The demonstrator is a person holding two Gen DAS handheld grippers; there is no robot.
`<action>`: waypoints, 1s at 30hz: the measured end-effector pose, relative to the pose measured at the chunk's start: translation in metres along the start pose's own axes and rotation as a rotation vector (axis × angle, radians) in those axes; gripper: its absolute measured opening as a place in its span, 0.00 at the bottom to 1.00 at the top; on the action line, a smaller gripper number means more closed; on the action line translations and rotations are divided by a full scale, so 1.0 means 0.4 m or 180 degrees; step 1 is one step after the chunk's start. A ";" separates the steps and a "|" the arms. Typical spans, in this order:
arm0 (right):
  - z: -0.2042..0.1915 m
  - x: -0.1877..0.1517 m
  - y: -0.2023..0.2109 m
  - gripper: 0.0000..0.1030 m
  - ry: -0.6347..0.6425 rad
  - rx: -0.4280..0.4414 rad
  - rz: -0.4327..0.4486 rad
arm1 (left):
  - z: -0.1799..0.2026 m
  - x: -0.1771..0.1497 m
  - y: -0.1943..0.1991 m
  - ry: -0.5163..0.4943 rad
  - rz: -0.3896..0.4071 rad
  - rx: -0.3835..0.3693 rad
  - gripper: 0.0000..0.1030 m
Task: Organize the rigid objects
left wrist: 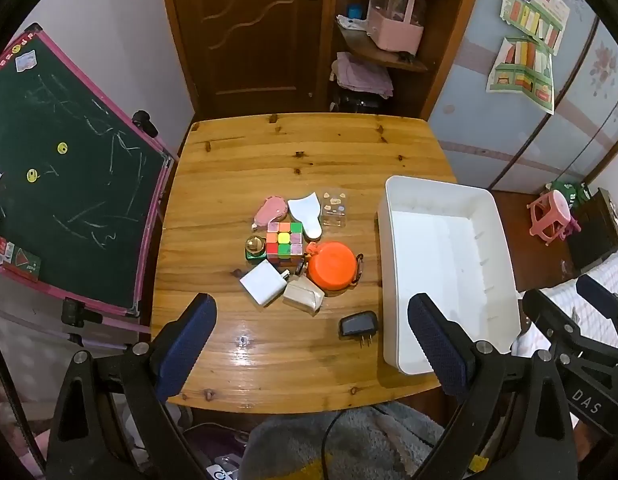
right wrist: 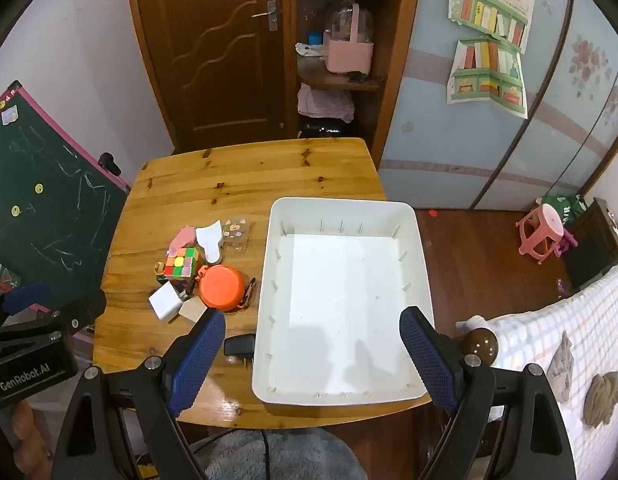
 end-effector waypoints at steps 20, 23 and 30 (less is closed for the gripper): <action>0.001 -0.015 -0.004 0.87 -0.0033 -0.0028 -0.0016 | -0.001 0.002 0.005 0.0026 0.0021 -0.0033 0.95; 0.005 -0.014 -0.003 0.87 -0.0047 -0.0009 -0.0004 | 0.000 0.001 0.004 0.0022 0.0014 -0.0029 0.95; 0.008 -0.010 -0.001 0.87 -0.0070 0.0023 -0.0015 | 0.004 0.004 0.004 -0.0008 -0.0005 -0.0027 0.95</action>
Point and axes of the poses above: each gripper's, at about its wrist camera, not at the fingertips, and y roughly against the way its jaws point, z to its right, x to its top, the point moved 3 cm from there along -y, roughly the way its jaws point, and after that the axes turned 11 degrees about x, right-handed, at the moved point
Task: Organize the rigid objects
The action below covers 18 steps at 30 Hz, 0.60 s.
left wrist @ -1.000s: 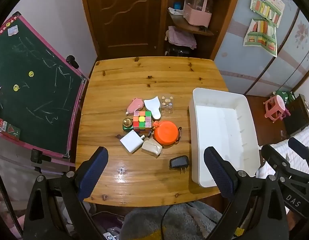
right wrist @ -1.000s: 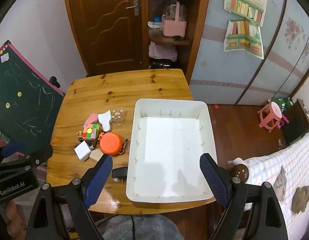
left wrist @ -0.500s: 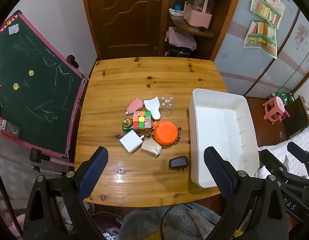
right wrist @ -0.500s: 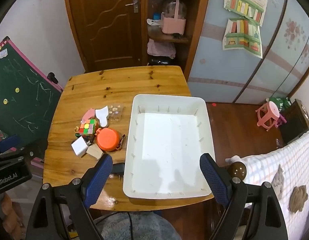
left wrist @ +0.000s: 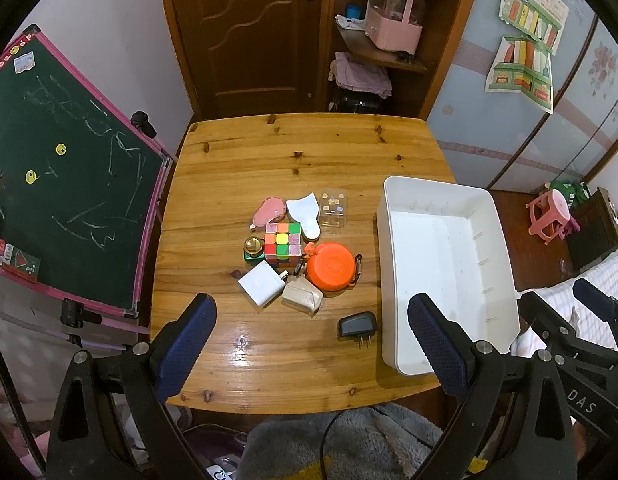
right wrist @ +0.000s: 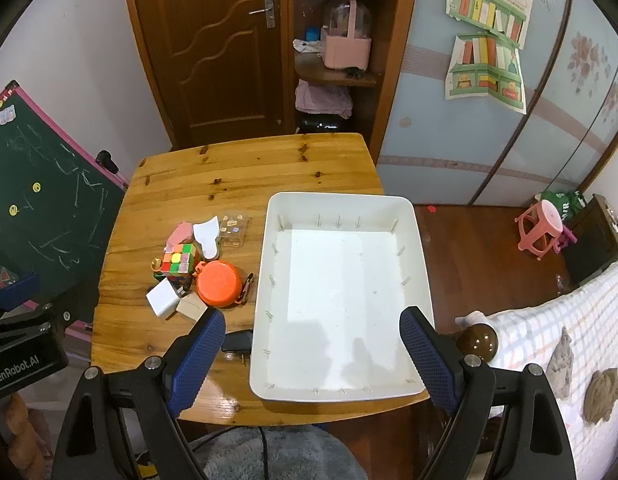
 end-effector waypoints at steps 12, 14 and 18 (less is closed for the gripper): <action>0.001 0.007 -0.013 0.87 -0.0019 -0.0001 -0.0040 | 0.003 -0.003 -0.002 -0.0001 -0.0029 0.0020 0.95; 0.001 0.009 -0.019 0.87 -0.0025 -0.0005 -0.0047 | 0.002 0.002 -0.013 -0.0014 -0.0050 0.0025 0.95; 0.002 0.009 -0.024 0.87 -0.0026 -0.0012 -0.0055 | 0.004 0.007 -0.017 -0.0017 -0.0065 0.0034 0.95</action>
Point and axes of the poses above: each gripper's, at about its wrist camera, not at the fingertips, and y roughly against the way its jaws point, z to its right, x to its top, the point moved 3 cm from there along -y, roughly the way its jaws point, and after that the axes turned 11 degrees about x, right-handed, at the moved point
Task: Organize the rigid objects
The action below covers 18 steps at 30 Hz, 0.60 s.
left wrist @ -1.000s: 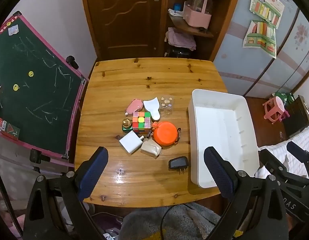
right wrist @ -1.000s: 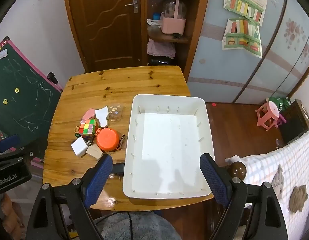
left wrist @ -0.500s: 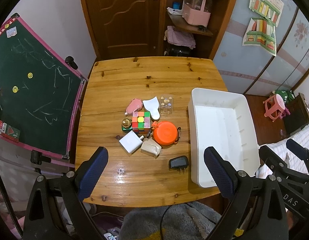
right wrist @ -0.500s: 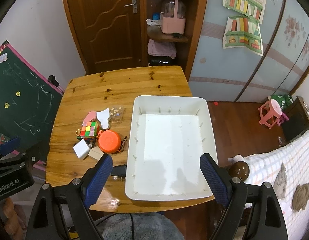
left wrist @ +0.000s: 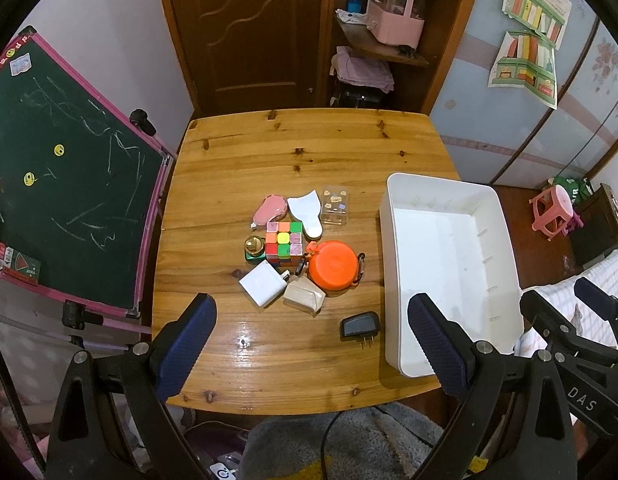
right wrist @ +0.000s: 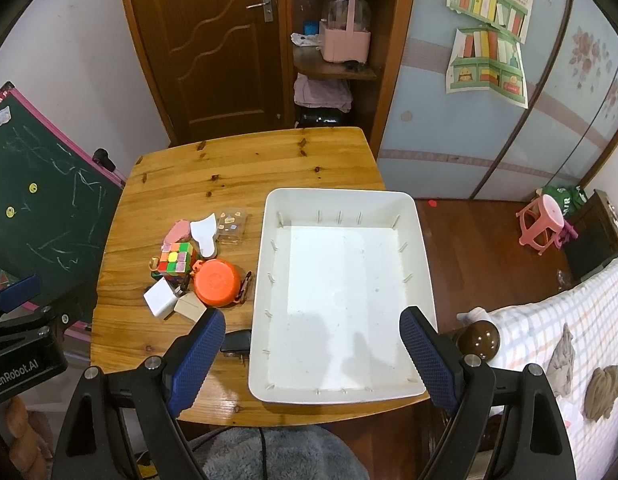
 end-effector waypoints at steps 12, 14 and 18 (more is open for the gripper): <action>0.008 0.005 -0.020 0.87 -0.0015 0.0011 -0.0037 | -0.002 -0.001 -0.003 -0.0004 -0.0004 0.0000 0.95; 0.012 0.006 -0.024 0.87 -0.0023 0.0018 -0.0047 | -0.004 0.001 -0.008 -0.0005 -0.0007 0.0000 0.95; 0.015 0.006 -0.028 0.87 -0.0027 0.0028 -0.0057 | -0.005 0.002 -0.009 -0.0005 -0.0010 0.0002 0.95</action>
Point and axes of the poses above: each gripper's, at about its wrist camera, not at the fingertips, and y roughly against the way its jaws point, z to its right, x to its top, the point moved 3 cm from there along -y, roughly the way its jaws point, and after that the axes turned 11 degrees about x, right-handed, at the moved point
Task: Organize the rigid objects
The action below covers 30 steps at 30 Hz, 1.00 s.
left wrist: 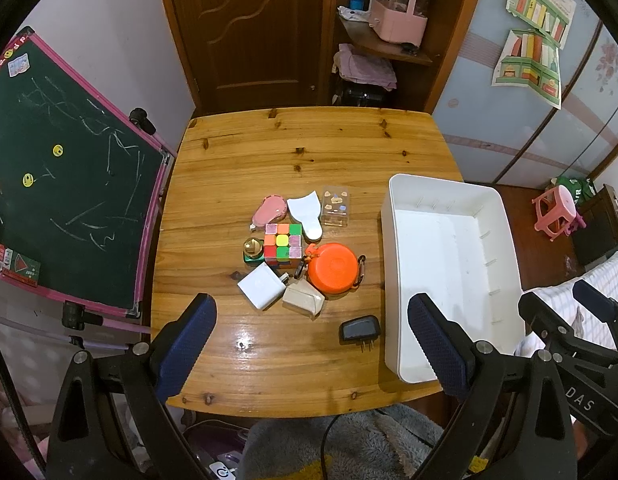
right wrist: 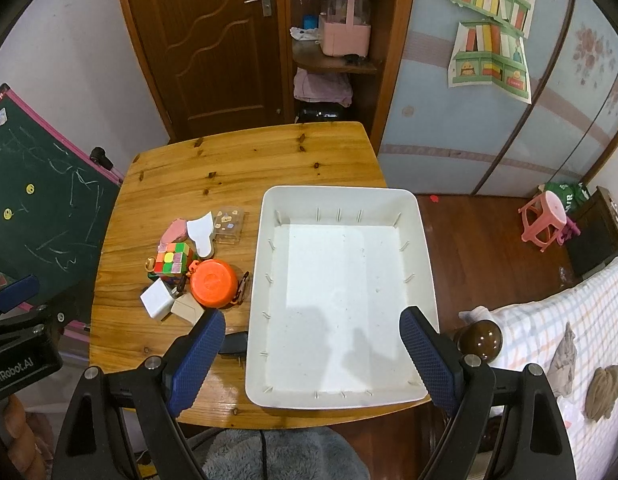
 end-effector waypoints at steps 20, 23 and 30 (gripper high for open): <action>0.044 0.012 -0.001 0.87 -0.0092 -0.0014 -0.0017 | 0.002 0.004 -0.003 -0.0010 -0.0005 -0.0006 0.95; 0.049 0.013 -0.001 0.87 -0.0098 -0.0007 -0.0020 | 0.003 0.005 -0.003 -0.0009 -0.0010 -0.0002 0.95; 0.055 0.014 -0.001 0.87 -0.0090 0.0017 -0.0024 | 0.010 0.004 -0.003 0.0000 -0.0019 0.0014 0.95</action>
Point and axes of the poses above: each gripper's, at about its wrist camera, not at the fingertips, and y roughly against the way its jaws point, z to its right, x to its top, the point moved 3 cm from there along -y, roughly the way its jaws point, and after that the axes turned 11 degrees about x, right-handed, at the moved point
